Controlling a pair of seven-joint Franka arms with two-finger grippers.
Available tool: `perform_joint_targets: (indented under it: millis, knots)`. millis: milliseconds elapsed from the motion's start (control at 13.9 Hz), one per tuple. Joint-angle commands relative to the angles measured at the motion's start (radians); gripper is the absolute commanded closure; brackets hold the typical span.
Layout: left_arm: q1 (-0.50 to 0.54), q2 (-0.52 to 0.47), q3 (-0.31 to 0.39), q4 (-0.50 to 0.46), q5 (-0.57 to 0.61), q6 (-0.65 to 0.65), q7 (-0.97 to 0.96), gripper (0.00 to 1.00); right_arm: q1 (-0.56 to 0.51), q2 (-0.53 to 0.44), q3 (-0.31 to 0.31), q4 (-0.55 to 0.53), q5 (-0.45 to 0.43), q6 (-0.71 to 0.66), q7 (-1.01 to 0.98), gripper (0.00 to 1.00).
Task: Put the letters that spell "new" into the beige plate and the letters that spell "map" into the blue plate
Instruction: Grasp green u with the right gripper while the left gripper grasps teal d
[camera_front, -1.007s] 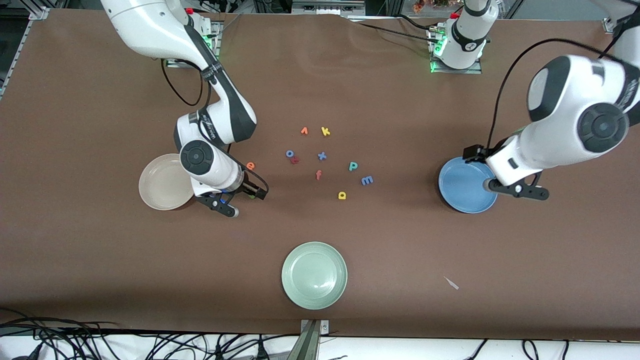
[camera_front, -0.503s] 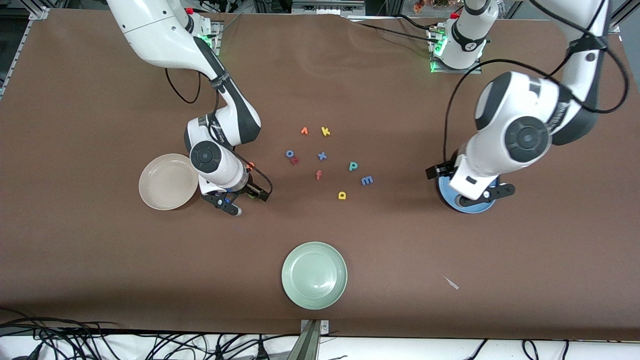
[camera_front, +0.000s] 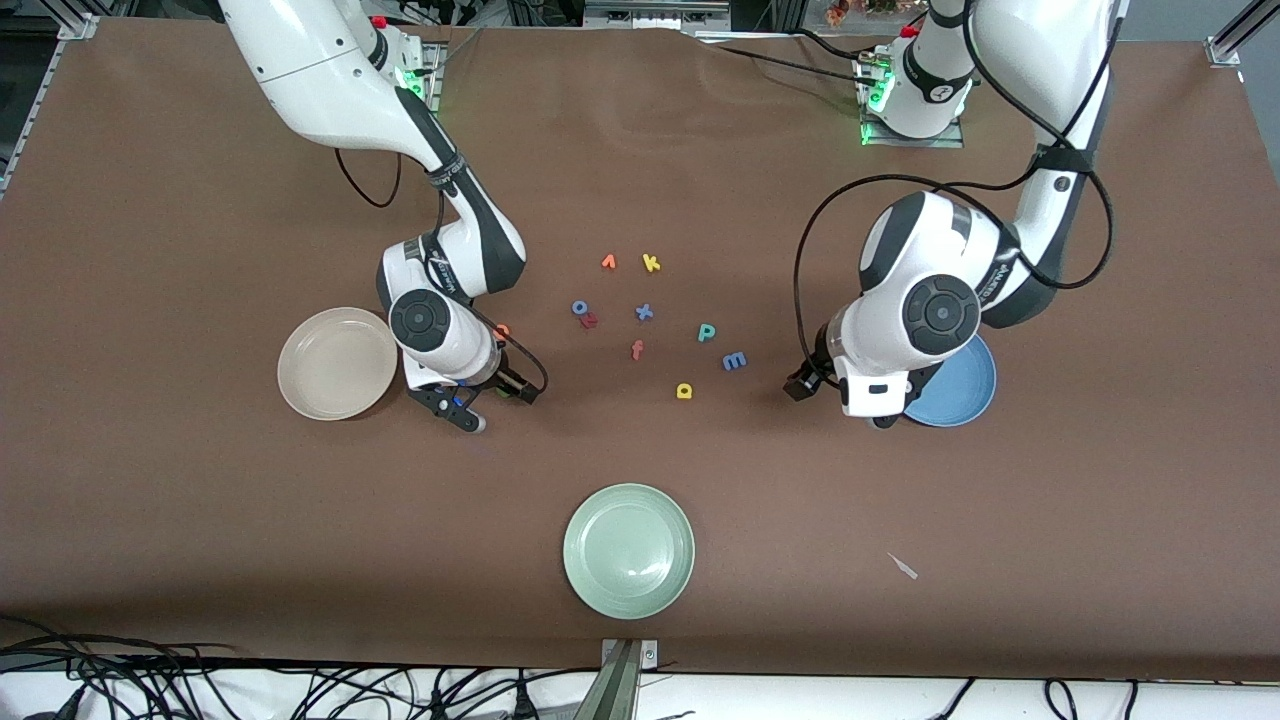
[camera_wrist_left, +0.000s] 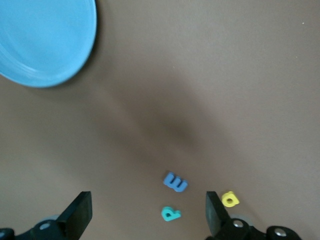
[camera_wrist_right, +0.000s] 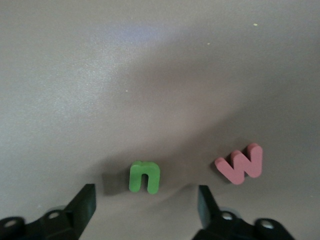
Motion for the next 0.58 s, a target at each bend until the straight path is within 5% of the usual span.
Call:
perform_joint_targets:
  millis: [0,359,503]
  knots:
    - [-0.076,0.051,0.013,0.030,-0.017,0.016,-0.035,0.00,0.010,0.006,-0.004,-0.003,0.012,0.020,0.007,0.28]
    - [-0.173,0.102,0.004,0.022,-0.024,0.016,0.202,0.00,0.007,0.013,-0.004,0.008,0.044,0.018,0.003,0.69]
    - [-0.174,0.126,-0.022,0.024,-0.021,0.020,0.314,0.00,0.007,0.016,-0.004,0.008,0.047,0.018,0.007,0.75]
